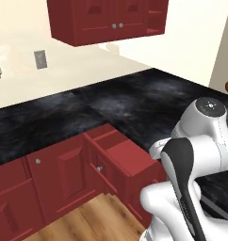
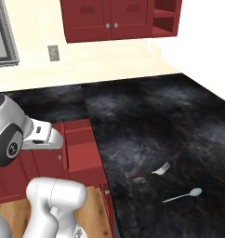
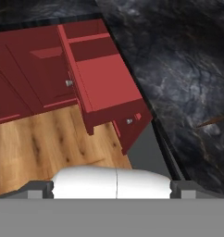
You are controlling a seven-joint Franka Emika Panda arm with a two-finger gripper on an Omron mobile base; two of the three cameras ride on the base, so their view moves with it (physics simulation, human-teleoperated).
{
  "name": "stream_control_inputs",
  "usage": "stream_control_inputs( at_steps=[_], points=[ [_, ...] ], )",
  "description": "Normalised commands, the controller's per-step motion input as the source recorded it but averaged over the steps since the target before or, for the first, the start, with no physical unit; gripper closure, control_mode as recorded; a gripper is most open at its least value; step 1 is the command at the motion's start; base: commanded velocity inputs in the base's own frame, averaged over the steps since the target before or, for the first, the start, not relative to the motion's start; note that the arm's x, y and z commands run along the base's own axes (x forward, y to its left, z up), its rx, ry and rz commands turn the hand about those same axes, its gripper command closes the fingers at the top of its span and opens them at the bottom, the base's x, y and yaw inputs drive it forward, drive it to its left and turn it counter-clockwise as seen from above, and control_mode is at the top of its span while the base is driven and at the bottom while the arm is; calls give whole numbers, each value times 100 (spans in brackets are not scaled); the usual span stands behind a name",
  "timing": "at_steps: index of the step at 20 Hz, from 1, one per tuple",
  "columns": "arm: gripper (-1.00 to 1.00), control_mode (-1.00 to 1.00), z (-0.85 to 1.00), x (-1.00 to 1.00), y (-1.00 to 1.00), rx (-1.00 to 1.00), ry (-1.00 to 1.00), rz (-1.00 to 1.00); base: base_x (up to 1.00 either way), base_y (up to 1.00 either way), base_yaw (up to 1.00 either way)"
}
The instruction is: Organize the utensils by type. Pick up the wooden spoons from the counter and place them in the open cabinet. Then pick up the metallic utensils from the counter and place them in the open drawer.
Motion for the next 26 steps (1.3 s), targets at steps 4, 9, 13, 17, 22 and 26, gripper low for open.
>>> stream_control_inputs(
  at_steps=[4, 9, 13, 17, 22, 26],
  points=[
    [-100, 100, 0, 0, 0, 0, 0, 0, 28, -6, 0],
    [-100, 100, 0, 0, 0, 0, 0, 0, 48, -2, 0],
    [-100, 100, 0, 0, 0, 0, 0, 0, 54, 12, 3],
    [-100, 100, 0, 0, 0, 0, 0, 0, 36, 4, 8],
    [-100, 100, 0, 0, 0, 0, 0, 0, 31, 2, 10],
    [-100, 100, 0, 0, 0, 0, 0, 0, 1, -12, 2]
  ],
)
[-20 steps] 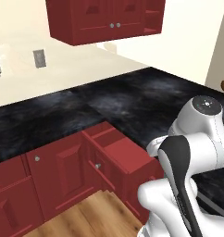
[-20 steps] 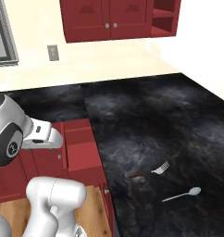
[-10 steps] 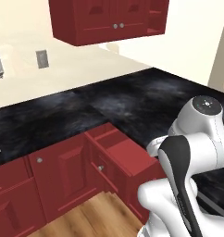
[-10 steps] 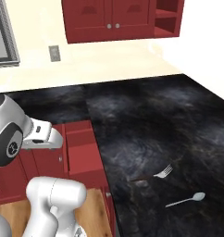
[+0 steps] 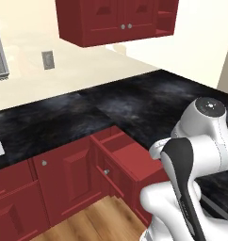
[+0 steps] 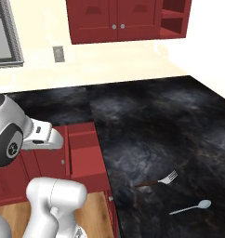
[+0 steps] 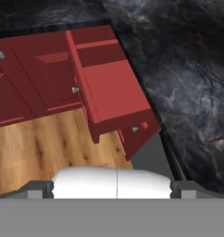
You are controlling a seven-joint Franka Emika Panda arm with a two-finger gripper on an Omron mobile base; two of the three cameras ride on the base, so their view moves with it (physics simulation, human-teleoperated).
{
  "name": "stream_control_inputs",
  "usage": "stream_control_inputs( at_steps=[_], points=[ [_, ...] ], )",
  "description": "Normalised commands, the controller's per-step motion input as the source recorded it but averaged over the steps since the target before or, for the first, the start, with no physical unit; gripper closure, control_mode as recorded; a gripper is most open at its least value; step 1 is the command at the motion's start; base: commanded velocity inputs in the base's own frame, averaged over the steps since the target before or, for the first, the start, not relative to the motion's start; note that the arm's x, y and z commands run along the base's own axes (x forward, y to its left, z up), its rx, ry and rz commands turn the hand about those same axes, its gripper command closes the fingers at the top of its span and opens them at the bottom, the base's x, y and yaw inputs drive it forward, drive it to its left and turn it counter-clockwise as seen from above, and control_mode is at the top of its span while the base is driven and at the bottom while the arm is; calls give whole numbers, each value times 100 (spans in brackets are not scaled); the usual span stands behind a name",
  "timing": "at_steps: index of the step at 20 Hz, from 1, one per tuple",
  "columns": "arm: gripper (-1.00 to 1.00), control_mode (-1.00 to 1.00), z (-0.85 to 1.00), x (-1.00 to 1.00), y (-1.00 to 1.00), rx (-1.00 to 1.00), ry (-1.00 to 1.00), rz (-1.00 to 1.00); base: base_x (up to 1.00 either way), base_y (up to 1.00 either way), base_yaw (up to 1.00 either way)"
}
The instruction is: Organize the utensils by type. Pick up the wooden spoons from the counter and place them in the open cabinet. Then pick up the metallic utensils from the counter and place them in the open drawer.
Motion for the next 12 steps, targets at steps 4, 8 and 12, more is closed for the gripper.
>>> stream_control_inputs(
  at_steps=[4, 8, 12],
  points=[
    [-100, 100, 0, 0, 0, 0, 0, 0, 0, 0, 0],
    [-100, 100, 0, 0, 0, 0, 0, 0, 0, 0, 0],
    [-100, 100, 0, 0, 0, 0, 0, 0, 0, 0, 0]
  ],
)
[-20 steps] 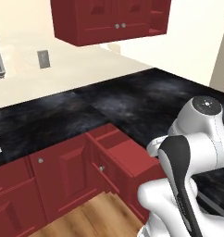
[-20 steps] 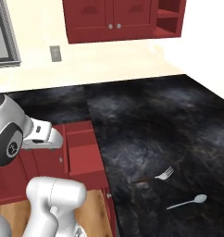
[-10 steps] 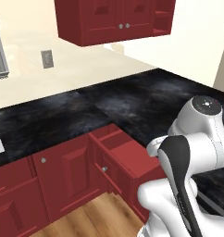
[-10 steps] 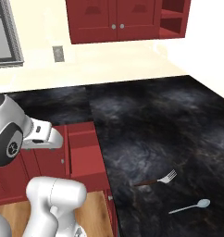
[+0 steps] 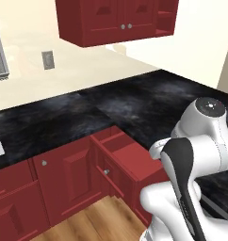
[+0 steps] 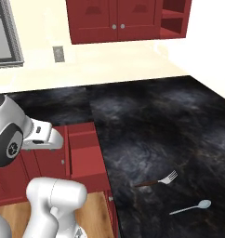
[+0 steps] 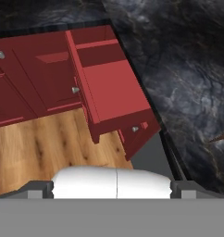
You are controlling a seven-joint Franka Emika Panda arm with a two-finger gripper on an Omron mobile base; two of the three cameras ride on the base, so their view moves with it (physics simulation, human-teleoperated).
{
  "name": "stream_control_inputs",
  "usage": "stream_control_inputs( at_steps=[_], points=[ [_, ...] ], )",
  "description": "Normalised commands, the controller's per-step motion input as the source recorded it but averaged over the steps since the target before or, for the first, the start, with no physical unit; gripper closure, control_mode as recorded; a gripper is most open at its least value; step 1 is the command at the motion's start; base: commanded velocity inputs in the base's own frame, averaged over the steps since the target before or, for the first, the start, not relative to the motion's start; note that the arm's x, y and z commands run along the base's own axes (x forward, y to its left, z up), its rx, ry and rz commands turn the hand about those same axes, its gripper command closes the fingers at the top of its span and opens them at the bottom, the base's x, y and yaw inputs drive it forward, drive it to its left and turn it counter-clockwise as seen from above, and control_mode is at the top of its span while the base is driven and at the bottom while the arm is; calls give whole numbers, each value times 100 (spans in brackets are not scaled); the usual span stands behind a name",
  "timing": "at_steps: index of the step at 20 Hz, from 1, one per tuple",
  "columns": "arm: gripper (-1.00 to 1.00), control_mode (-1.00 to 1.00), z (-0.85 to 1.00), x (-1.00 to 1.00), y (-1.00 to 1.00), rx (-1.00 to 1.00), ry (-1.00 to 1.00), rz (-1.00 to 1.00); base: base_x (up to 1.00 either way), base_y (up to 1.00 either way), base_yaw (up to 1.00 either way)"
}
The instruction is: Organize the utensils by type. Pick up the wooden spoons from the counter and place them in the open cabinet. Then pick up the metallic utensils from the counter and place them in the open drawer.
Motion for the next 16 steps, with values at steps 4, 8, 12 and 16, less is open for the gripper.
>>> stream_control_inputs(
  at_steps=[4, 8, 12, 16],
  points=[
    [-100, 100, 0, 0, 0, 0, 0, 0, -1, -4, 0],
    [-100, -100, -9, 4, -39, 0, 1, -50, 0, 0, 0],
    [-100, -100, -8, 9, -52, 1, 0, -70, 0, 0, 0],
    [-100, -100, -9, 10, -58, 4, 0, -65, 0, 0, 0]
  ],
)
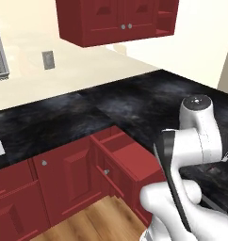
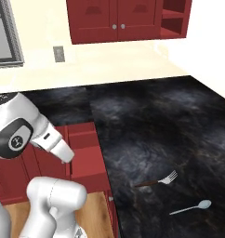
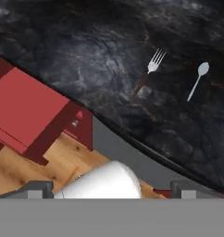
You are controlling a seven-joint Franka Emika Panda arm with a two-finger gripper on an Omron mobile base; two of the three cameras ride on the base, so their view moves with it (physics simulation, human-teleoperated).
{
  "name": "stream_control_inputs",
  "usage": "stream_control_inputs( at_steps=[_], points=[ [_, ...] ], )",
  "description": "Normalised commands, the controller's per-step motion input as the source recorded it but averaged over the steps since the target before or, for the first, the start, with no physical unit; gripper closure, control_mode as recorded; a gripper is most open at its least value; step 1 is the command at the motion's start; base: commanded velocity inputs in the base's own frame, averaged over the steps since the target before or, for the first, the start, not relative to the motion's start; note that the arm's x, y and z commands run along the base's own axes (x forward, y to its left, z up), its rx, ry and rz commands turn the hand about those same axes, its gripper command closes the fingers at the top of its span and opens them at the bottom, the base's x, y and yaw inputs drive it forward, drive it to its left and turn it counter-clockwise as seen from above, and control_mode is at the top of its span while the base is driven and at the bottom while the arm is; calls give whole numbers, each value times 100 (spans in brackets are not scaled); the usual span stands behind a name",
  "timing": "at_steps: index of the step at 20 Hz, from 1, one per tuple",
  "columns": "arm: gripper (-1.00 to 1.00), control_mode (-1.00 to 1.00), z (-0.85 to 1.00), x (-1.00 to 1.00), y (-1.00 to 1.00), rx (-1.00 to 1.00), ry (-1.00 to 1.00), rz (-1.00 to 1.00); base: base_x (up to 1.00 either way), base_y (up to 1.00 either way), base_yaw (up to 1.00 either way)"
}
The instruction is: Organize the utensils by type. Pick up the wooden spoons from the counter and place them in the open cabinet. Then pick up the metallic utensils from the counter and place them in the open drawer.
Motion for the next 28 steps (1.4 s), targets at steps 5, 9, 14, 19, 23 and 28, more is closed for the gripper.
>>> stream_control_inputs(
  at_steps=[5, 9, 14, 19, 23, 28],
  points=[
    [-100, -100, -16, 19, -67, 10, 1, -41, 0, 0, 0],
    [-100, -100, -14, 22, -68, 17, 6, -22, 0, 0, 0],
    [-100, -100, -17, 25, -67, 14, 13, -5, 0, 0, 0],
    [-100, -100, -27, 35, -59, 9, 10, 0, 0, 0, 0],
    [-100, -100, -31, 42, -49, 4, 12, 0, 0, 0, 0],
    [-100, -100, -32, 36, -34, 6, 1, 0, 0, 0, 0]
  ],
)
